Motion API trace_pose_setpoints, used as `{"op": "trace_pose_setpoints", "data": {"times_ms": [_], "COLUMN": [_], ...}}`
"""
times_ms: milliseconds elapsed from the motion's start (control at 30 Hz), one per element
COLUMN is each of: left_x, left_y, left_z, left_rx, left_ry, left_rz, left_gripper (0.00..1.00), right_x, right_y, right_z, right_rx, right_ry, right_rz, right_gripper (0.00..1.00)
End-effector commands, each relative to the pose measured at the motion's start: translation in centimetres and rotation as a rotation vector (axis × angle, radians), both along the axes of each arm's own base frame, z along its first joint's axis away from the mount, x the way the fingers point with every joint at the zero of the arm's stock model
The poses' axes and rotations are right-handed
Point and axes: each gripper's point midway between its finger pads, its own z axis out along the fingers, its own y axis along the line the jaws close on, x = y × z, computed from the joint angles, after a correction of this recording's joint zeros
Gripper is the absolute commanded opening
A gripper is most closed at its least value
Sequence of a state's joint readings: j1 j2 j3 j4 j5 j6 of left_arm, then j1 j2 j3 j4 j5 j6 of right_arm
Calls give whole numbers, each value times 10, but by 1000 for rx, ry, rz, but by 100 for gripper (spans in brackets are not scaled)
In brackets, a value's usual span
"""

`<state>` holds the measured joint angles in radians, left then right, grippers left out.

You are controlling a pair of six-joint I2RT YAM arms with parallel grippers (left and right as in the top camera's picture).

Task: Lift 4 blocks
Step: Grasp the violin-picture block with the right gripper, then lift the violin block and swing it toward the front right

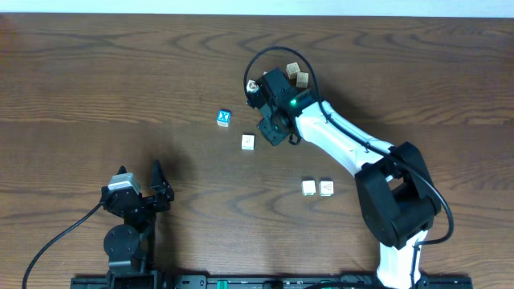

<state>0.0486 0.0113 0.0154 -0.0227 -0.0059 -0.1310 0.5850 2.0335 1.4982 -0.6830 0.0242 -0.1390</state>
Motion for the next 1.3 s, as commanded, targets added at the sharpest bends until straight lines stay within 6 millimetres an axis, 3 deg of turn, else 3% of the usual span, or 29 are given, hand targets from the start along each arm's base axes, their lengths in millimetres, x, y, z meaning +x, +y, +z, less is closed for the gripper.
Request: {"op": "trace_pose_setpoints", "data": {"times_ms": [0, 200, 367, 633, 833, 967, 1067, 1167, 1267], "left_x": [-2, -2, -2, -2, -2, -2, -2, -2, -2], "left_y": [3, 3, 3, 3, 3, 3, 3, 3, 3], "left_z": [-17, -17, -17, -17, -17, -17, -17, -17, -17], "left_rx": [2, 2, 2, 2, 2, 2, 2, 2, 2], "left_ry": [59, 59, 59, 59, 59, 59, 59, 59, 59], "left_rz": [20, 20, 20, 20, 20, 20, 20, 20, 20], "left_gripper": [75, 74, 74, 74, 75, 74, 74, 74, 74], "right_x": [9, -15, -53, -121, -177, -214, -235, -251, -260], "right_y": [7, -9, -34, -95, -144, -170, -183, -190, -183], "right_z": [56, 93, 124, 209, 252, 256, 247, 225, 193], "right_rx": [84, 115, 105, 140, 200, 247, 283, 305, 325], "right_ry": [-64, -16, 46, -35, -122, -131, -121, -84, -20], "right_rz": [-97, -230, -329, -450, -530, -590, -646, -688, -679], "right_gripper": [18, 23, 5, 4, 5, 7, 8, 9, 9]}}
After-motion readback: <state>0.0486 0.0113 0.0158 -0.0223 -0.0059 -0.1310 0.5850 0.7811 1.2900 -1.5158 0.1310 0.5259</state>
